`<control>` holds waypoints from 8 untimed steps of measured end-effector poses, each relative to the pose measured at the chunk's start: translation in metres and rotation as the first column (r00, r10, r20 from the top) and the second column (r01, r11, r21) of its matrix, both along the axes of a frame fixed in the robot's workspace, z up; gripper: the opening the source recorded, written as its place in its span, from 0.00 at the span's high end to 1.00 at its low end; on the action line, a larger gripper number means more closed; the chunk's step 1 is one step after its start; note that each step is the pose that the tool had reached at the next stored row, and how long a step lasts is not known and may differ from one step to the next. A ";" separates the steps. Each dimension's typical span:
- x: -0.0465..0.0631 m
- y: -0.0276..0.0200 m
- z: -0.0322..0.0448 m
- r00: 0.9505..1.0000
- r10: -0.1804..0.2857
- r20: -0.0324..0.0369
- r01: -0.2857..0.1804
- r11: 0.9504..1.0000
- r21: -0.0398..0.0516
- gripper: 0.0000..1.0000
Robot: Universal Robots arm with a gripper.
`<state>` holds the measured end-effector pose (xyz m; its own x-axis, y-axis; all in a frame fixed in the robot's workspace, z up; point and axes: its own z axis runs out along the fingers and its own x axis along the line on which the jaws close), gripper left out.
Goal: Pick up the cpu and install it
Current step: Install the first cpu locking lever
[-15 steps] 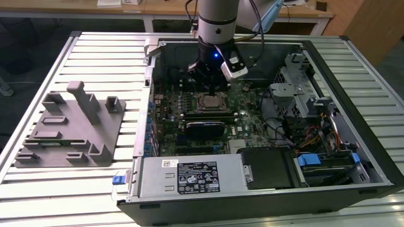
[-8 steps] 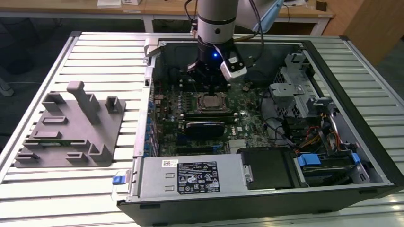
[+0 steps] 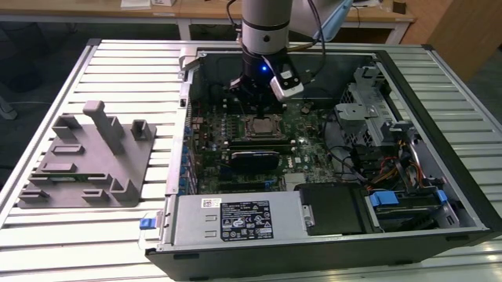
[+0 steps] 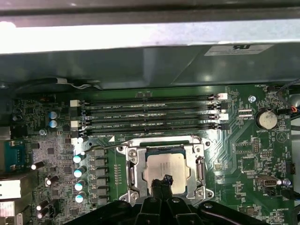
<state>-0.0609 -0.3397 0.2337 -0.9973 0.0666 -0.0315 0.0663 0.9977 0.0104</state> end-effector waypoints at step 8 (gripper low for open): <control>-0.006 0.0000 0.0000 1.000 0.000 0.000 0.000 1.000 0.000 0.89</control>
